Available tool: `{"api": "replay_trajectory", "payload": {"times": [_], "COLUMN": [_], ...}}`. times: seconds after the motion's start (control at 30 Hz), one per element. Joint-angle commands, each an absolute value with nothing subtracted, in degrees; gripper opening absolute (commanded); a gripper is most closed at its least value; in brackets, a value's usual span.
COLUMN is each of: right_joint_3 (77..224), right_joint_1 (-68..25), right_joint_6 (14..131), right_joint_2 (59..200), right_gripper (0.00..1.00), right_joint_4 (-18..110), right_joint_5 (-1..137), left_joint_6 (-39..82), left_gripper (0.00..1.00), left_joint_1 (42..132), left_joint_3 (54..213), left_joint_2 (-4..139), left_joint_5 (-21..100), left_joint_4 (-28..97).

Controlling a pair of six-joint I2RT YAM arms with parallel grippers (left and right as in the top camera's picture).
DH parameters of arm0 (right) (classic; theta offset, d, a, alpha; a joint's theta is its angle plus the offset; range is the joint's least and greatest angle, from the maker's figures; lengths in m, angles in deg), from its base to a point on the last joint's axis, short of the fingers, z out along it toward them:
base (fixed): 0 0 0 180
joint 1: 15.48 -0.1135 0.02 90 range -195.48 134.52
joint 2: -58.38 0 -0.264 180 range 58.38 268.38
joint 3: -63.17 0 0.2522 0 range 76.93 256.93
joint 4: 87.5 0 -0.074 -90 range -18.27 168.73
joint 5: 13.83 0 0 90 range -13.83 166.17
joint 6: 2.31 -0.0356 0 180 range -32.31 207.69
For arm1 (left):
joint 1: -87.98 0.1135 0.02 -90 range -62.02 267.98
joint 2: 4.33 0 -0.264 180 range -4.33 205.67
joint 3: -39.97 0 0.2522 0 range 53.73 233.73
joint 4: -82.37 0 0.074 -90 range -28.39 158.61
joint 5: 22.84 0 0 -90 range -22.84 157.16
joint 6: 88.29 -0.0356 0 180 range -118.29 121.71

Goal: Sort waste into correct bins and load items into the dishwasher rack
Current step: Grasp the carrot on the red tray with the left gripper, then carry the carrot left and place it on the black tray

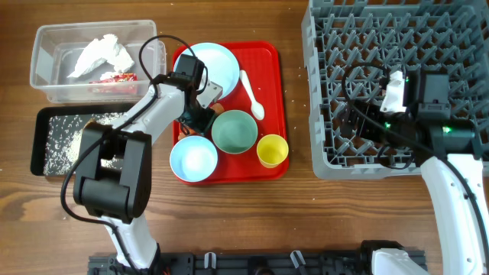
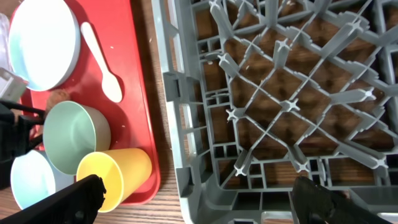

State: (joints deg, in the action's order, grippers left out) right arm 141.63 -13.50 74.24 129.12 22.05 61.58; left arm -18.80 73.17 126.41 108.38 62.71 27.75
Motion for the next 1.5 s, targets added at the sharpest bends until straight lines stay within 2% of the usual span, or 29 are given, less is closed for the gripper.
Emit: {"api": "replay_trajectory", "payload": {"times": [0.0,0.03,0.07,0.17,0.4,0.7,0.8,0.93,1.13,1.23,1.37,1.47], "right_joint_3": [142.1,142.1,142.1,142.1,142.1,142.1,142.1,142.1,142.1,142.1,142.1,142.1], "right_joint_1": [-13.4,-13.4,-13.4,-13.4,-13.4,-13.4,-13.4,-13.4,-13.4,-13.4,-13.4,-13.4], "right_joint_6": [74.2,74.2,74.2,74.2,74.2,74.2,74.4,74.4,74.3,74.2,74.2,74.2], "right_joint_2": [130.5,130.5,130.5,130.5,130.5,130.5,130.5,130.5,130.6,130.6,130.6,130.6], "right_gripper": [1.0,1.0,1.0,1.0,1.0,1.0,1.0,1.0,1.0,1.0,1.0,1.0], "right_joint_4": [22.1,22.1,22.1,22.1,22.1,22.4,22.4,22.4,22.5,22.6,22.3,21.9], "right_joint_5": [61.2,61.2,61.2,61.2,61.2,61.3,61.3,61.3,61.3,61.3,61.2,61.2], "left_joint_6": [-19.3,-18.8,-18.8,-18.8,-15.3,-0.7,10.0,25.3,40.2,49.6,70.0,71.6], "left_gripper": [0.26,0.17,0.11,0.04,0.04,0.04,0.04,0.04,0.04,0.04,0.04,0.06], "left_joint_1": [73.5,73.4,73.3,72.7,72.7,78.1,83.6,96.4,109.3,112.0,112.9,112.9], "left_joint_3": [126.0,126.0,126.0,126.3,133.3,139.4,139.4,138.8,134.5,129.9,121.5,117.9], "left_joint_2": [109.3,109.3,109.3,109.1,103.8,89.3,87.4,87.3,87.3,87.3,87.3,87.3], "left_joint_5": [61.7,61.6,61.6,61.7,61.7,62.0,64.4,64.5,64.5,67.2,73.9,75.0], "left_joint_4": [28.2,28.1,28.1,27.8,23.9,18.7,14.1,5.9,4.6,5.5,8.4,12.6]}}
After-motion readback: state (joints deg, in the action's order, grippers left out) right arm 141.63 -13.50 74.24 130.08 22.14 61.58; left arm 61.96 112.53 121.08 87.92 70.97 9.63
